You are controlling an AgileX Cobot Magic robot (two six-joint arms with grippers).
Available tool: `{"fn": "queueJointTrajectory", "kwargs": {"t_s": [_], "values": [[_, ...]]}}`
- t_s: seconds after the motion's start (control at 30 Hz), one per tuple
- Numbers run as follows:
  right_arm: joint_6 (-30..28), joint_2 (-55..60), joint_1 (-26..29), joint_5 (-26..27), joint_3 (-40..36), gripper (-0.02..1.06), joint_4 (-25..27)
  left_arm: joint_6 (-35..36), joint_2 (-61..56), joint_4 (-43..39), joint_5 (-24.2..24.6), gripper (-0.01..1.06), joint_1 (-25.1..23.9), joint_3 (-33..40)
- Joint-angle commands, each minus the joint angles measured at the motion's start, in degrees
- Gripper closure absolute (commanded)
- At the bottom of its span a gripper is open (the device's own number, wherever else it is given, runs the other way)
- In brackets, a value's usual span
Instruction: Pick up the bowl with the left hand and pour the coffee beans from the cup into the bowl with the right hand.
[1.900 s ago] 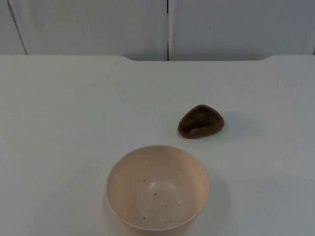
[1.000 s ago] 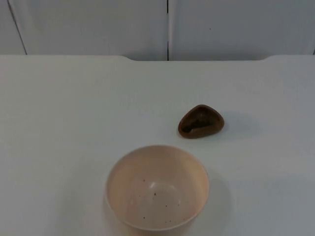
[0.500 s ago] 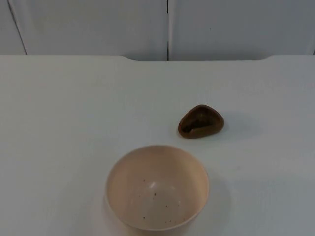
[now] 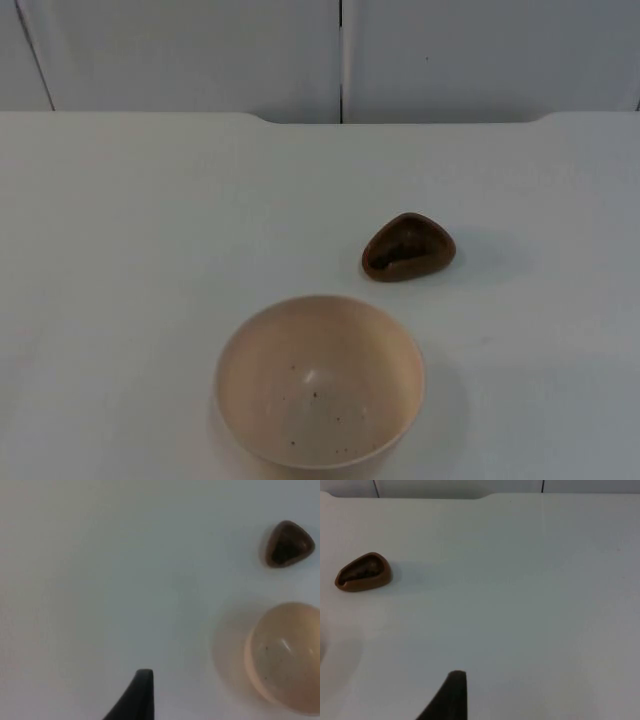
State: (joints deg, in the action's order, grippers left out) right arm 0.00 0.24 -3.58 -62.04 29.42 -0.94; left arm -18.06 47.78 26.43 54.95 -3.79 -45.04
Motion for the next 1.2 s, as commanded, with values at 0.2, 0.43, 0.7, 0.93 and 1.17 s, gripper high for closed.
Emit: {"fn": "queueJointTrajectory", "kwargs": {"t_s": [0.2, 0.43, 0.7, 0.93, 1.17], "values": [[0.00, -0.24, 0.42, 0.26, 0.07, -0.01, -0.17, -7.94, 7.71, 9.52, -1.34, 0.00, -0.30, -0.33], [0.00, -0.24, 0.42, 0.26, 0.07, -0.01, -0.17, -9.48, 11.67, 11.02, -1.84, 0.03, -0.20, -0.33], [0.00, -0.24, 0.42, 0.26, 0.07, -0.01, -0.17, -11.26, 15.80, 12.99, -2.13, 0.05, -0.20, -0.33], [0.00, -0.24, 0.42, 0.26, 0.07, -0.01, -0.17, -11.43, 18.91, 13.29, -3.49, 0.05, 2.51, -0.33], [0.00, -0.24, 0.42, 0.26, 0.07, -0.01, -0.17, -10.10, 23.18, 12.42, -8.61, 0.05, 10.53, -0.33]]}}
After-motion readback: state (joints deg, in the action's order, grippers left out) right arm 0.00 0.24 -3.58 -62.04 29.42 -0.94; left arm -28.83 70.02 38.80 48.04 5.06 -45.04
